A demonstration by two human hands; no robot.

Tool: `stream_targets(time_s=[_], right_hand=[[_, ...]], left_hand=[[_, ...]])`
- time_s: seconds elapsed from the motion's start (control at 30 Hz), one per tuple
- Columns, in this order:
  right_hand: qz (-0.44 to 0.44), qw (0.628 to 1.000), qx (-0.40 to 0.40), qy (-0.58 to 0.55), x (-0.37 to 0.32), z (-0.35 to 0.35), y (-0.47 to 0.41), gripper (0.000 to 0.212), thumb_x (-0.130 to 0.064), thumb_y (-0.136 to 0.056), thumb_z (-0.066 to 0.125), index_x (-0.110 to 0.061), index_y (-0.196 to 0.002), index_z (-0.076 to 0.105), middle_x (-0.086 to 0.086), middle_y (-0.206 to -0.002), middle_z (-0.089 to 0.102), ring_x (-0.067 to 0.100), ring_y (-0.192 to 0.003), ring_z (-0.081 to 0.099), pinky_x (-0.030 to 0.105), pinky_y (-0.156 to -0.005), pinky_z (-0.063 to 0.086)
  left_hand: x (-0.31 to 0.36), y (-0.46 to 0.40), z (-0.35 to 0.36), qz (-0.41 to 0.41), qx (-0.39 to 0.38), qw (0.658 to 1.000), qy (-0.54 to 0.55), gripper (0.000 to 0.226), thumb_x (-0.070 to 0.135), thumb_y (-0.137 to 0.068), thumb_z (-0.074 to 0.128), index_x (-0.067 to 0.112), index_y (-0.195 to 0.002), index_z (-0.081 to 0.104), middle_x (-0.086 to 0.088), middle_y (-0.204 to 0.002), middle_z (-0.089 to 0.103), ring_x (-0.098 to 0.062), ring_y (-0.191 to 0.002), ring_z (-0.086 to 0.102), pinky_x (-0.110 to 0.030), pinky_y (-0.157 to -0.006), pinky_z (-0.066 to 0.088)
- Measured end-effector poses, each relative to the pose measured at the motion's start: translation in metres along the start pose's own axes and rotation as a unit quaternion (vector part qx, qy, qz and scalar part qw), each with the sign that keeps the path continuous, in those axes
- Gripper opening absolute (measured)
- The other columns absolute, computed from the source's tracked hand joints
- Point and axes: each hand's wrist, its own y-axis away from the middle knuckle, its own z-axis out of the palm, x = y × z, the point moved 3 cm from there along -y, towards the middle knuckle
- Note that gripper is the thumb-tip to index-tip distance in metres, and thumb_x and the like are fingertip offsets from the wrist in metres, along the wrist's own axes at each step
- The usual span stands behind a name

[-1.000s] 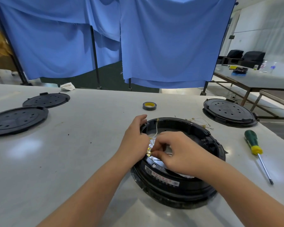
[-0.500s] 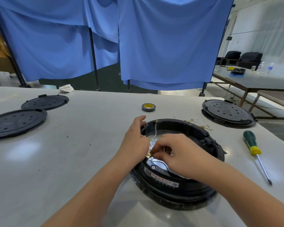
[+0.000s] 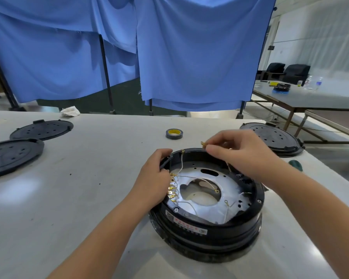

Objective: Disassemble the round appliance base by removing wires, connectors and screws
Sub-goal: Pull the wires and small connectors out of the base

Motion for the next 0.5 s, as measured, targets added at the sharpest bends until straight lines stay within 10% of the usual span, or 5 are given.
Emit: stream_targets(time_s=[0.33, 0.5], right_hand=[[0.237, 0.896, 0.123, -0.356, 0.082, -0.060, -0.050, 0.009, -0.009, -0.087, 0.065, -0.004, -0.094, 0.065, 0.005, -0.075, 0.068, 0.016, -0.065, 0.066, 0.024, -0.054, 0.058], [0.219, 0.960, 0.162, -0.060, 0.120, -0.069, -0.070, 0.011, -0.011, -0.084, 0.070, -0.008, -0.095, 0.069, 0.006, -0.081, 0.066, 0.015, -0.067, 0.059, 0.017, -0.050, 0.049]], left_hand=[[-0.003, -0.006, -0.008, 0.001, -0.007, 0.999, 0.040, 0.058, -0.014, -0.083, 0.041, 0.028, -0.119, 0.055, 0.021, -0.114, 0.058, 0.011, -0.107, 0.050, -0.016, -0.088, 0.042], [-0.004, -0.005, -0.008, 0.001, -0.006, 0.999, 0.033, 0.056, -0.011, -0.084, 0.043, 0.032, -0.117, 0.056, 0.025, -0.111, 0.058, 0.009, -0.107, 0.052, -0.017, -0.087, 0.043]])
